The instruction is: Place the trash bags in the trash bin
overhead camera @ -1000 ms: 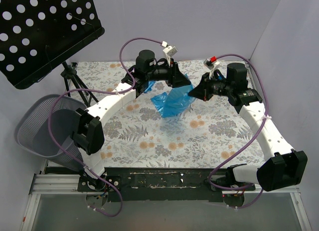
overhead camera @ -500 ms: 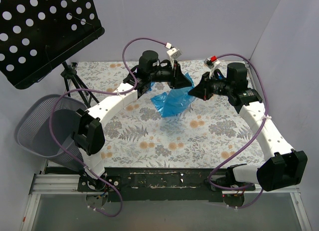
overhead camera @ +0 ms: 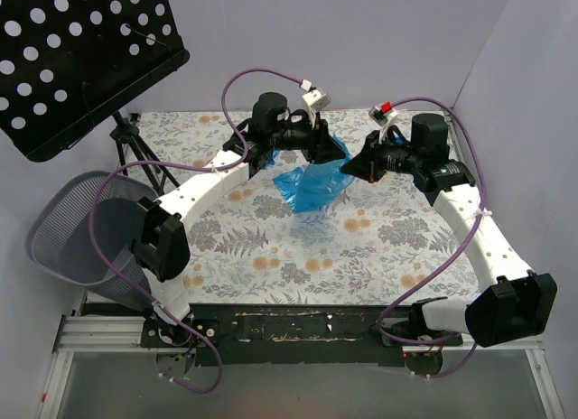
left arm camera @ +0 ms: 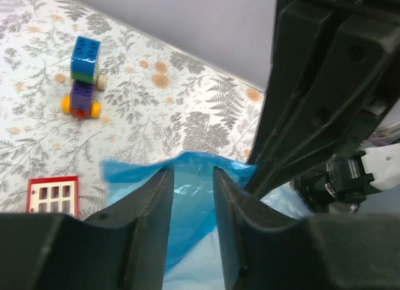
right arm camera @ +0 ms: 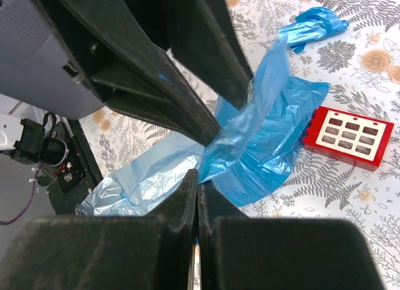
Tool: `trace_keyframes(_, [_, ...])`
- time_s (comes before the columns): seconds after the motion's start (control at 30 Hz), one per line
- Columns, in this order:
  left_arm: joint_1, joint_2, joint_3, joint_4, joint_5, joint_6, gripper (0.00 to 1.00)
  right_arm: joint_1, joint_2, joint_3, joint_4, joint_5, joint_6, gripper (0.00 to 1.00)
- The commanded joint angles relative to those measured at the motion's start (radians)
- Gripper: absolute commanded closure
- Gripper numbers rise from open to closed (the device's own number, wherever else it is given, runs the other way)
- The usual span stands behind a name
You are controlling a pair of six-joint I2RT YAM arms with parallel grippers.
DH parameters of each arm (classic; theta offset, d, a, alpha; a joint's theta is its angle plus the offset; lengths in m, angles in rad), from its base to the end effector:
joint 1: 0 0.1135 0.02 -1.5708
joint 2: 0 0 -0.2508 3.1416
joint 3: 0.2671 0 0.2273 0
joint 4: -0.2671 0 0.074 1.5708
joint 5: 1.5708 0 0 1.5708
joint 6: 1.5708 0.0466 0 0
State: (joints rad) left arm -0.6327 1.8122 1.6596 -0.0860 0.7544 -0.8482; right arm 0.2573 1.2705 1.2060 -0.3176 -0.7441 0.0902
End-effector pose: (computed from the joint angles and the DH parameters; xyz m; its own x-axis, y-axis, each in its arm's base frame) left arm 0.3123 -0.2686 0.3575 -0.8518 -0.0532 -0.5212 0.4969 0.2332 -0.8359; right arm 0.2521 0.0990 0.3584 -0.4307 -0.0448 -0.9014 -0.7593 0.5579 0.3351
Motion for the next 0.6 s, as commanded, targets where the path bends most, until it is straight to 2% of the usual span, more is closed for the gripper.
trace_keyframes(0.0, [-0.001,-0.063,-0.027,-0.107,-0.065,0.199,0.54,-0.001,-0.019,0.006,0.035,-0.116,-0.047,0.99])
trace_keyframes(0.07, [-0.001,-0.102,-0.081,-0.107,-0.124,0.227,0.38,-0.001,-0.019,0.003,0.041,-0.188,-0.053,0.99])
trace_keyframes(0.1, [-0.002,-0.12,-0.108,-0.101,-0.151,0.244,0.36,-0.001,-0.017,0.0,0.044,-0.211,-0.049,0.99])
trace_keyframes(0.2, [-0.001,-0.171,-0.199,-0.043,-0.191,0.245,0.22,-0.001,-0.017,-0.01,0.045,-0.261,-0.046,0.98])
trace_keyframes(0.37, [0.016,-0.223,-0.284,0.063,-0.075,0.146,0.18,-0.001,-0.008,-0.005,0.035,-0.31,-0.061,0.96])
trace_keyframes(0.5, [0.086,-0.188,-0.253,0.077,0.196,-0.026,0.18,-0.003,-0.008,0.023,-0.033,-0.324,-0.168,0.91])
trace_keyframes(0.57, [0.117,-0.186,-0.259,0.078,0.288,-0.073,0.18,-0.003,-0.017,0.03,-0.063,-0.339,-0.208,0.89])
